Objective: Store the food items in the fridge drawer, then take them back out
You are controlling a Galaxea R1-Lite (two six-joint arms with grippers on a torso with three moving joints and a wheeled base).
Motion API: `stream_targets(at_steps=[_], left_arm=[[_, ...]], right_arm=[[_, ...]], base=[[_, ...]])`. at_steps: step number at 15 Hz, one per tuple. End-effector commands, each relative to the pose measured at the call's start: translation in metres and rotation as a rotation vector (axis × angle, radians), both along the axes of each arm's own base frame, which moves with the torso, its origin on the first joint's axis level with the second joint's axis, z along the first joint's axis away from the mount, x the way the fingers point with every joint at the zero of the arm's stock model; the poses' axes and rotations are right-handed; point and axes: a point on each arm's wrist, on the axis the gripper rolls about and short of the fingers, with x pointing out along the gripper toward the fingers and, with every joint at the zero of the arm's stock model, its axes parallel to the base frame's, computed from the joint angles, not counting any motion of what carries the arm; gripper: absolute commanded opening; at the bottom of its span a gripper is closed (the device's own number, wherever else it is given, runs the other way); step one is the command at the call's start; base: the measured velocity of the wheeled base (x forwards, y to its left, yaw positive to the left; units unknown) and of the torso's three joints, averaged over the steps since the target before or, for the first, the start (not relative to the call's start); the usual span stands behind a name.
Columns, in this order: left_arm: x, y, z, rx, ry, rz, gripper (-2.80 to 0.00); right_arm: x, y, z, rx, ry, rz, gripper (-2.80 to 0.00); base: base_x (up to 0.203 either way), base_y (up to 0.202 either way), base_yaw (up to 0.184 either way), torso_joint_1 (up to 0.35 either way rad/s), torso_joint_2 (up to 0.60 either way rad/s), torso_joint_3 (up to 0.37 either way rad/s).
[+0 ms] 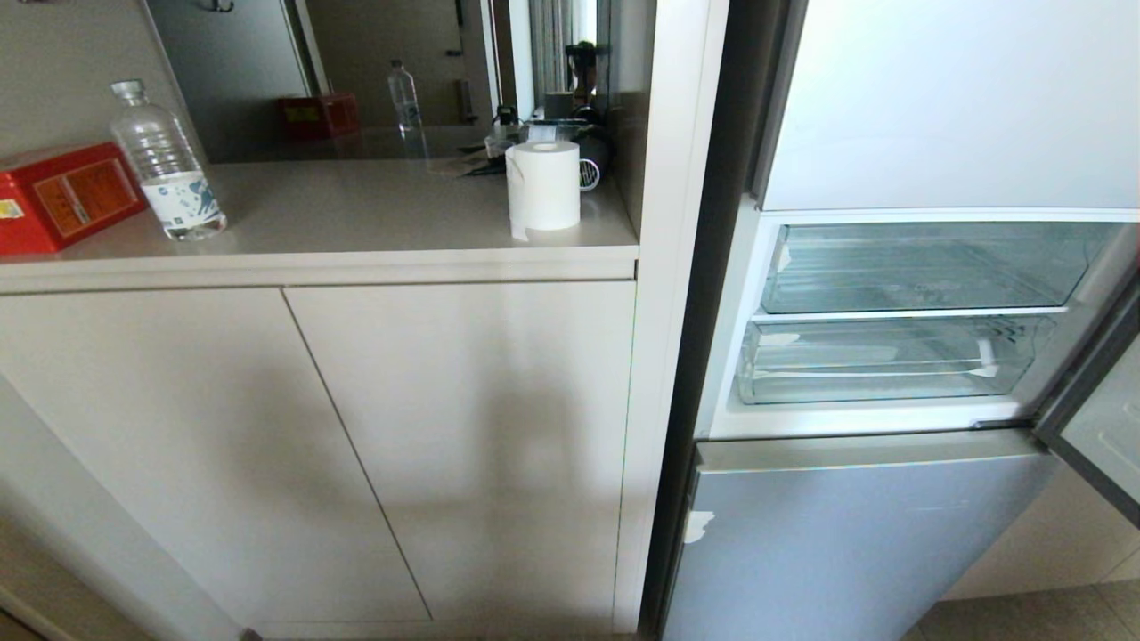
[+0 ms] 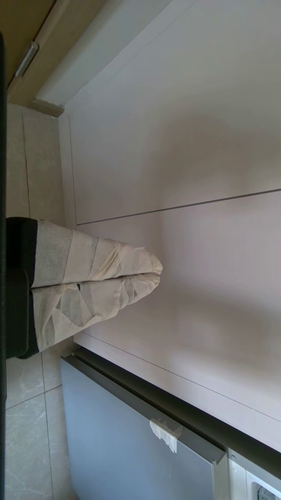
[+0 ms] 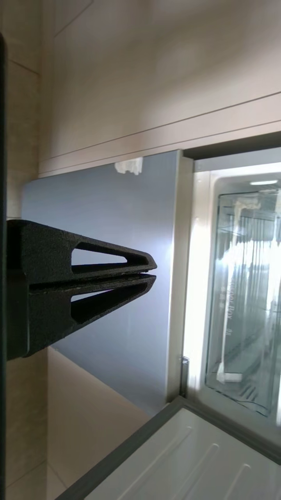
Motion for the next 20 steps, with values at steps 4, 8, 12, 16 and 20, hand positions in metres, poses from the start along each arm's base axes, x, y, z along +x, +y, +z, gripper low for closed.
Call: stream_targets(at_steps=[4,8,12,16,20], left_arm=[[0.0,0.0,0.0,0.0,0.0,0.001,-2.8],[0.0,0.0,0.0,0.0,0.0,0.001,-2.8],[0.0,0.0,0.0,0.0,0.0,0.001,-2.8],[0.0,0.0,0.0,0.0,0.0,0.001,-2.8],[0.0,0.0,0.0,0.0,0.0,0.001,-2.8]], right_arm=[[-0.0011,0.0001,-0.0003,0.017,-0.013,0.004,-2.8],[-0.001,0.0001,-0.0022,0.024,0.004,0.008,-2.8],[-0.0008,0.0002,-0.0055,0.028,0.035,0.01,-2.8],[-0.0007,0.0002,-0.0058,0.037,0.037,0.011,-2.8],[-0.0007,0.0002,-0.0057,0.045,0.037,0.01,-2.8]], base=[[0.0,0.0,0.0,0.0,0.0,0.0],[0.001,0.001,-0.019,-0.001,0.0,-0.001],[-0.003,0.006,-0.16,0.004,0.0,0.002],[-0.001,0.007,-0.178,0.002,0.0,0.005],[0.0,0.008,-0.176,0.0,0.0,0.003]])
